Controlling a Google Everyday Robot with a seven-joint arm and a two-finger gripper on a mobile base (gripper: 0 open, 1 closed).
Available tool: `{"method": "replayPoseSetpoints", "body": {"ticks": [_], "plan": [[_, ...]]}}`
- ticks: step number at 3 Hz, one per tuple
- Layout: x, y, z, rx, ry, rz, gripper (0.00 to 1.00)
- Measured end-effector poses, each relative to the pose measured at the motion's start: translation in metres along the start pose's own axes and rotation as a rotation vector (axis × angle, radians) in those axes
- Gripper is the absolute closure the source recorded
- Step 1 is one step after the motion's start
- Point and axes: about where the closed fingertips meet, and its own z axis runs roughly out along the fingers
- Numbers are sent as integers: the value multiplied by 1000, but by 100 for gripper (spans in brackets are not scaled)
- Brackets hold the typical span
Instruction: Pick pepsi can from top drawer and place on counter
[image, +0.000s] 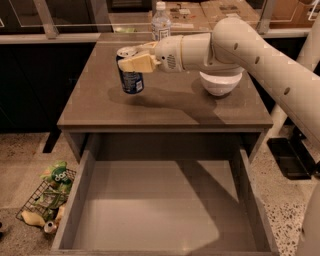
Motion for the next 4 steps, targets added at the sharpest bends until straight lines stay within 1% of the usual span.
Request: {"method": "replayPoseSetpoints", "body": {"ticks": [1, 2, 3, 4], "plan": [[8, -11, 28, -17, -2, -11, 100], [17, -14, 55, -50, -4, 0, 100], [18, -13, 59, -55, -5, 2, 87], [17, -12, 61, -60, -5, 2, 64]]}}
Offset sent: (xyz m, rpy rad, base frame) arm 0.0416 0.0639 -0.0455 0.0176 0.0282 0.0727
